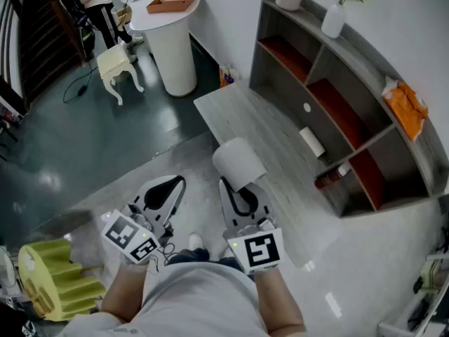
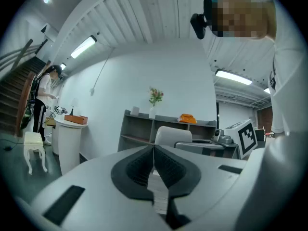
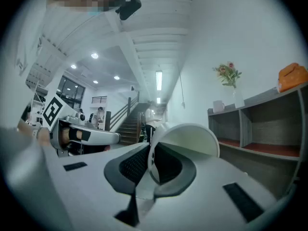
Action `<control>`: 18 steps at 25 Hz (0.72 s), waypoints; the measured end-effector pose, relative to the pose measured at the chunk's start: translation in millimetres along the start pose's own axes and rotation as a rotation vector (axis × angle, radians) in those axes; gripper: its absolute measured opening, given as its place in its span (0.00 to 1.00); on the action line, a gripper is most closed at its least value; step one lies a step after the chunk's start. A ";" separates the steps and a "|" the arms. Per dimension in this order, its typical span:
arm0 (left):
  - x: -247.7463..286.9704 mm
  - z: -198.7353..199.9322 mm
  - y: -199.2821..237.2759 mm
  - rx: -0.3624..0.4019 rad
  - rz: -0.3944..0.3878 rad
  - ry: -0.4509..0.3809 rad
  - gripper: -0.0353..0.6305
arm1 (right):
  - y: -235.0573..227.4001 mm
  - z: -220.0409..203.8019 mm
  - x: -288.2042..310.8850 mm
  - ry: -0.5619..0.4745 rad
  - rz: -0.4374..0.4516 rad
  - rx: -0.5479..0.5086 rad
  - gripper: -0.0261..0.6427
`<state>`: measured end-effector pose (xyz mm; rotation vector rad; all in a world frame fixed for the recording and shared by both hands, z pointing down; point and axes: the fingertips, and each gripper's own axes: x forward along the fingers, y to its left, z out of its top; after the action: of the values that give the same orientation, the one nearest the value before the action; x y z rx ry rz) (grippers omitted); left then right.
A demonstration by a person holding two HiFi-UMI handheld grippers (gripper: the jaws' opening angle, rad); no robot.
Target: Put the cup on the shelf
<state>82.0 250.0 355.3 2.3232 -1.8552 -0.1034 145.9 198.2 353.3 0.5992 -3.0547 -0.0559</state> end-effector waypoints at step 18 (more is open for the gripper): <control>-28.1 1.4 95.7 -0.024 -0.091 -0.004 0.08 | 27.7 -6.6 74.6 0.007 -0.157 0.028 0.09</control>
<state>-16.6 256.8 369.1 2.3922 -1.7405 -0.1407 66.6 195.5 362.6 0.8373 -2.9996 -0.0147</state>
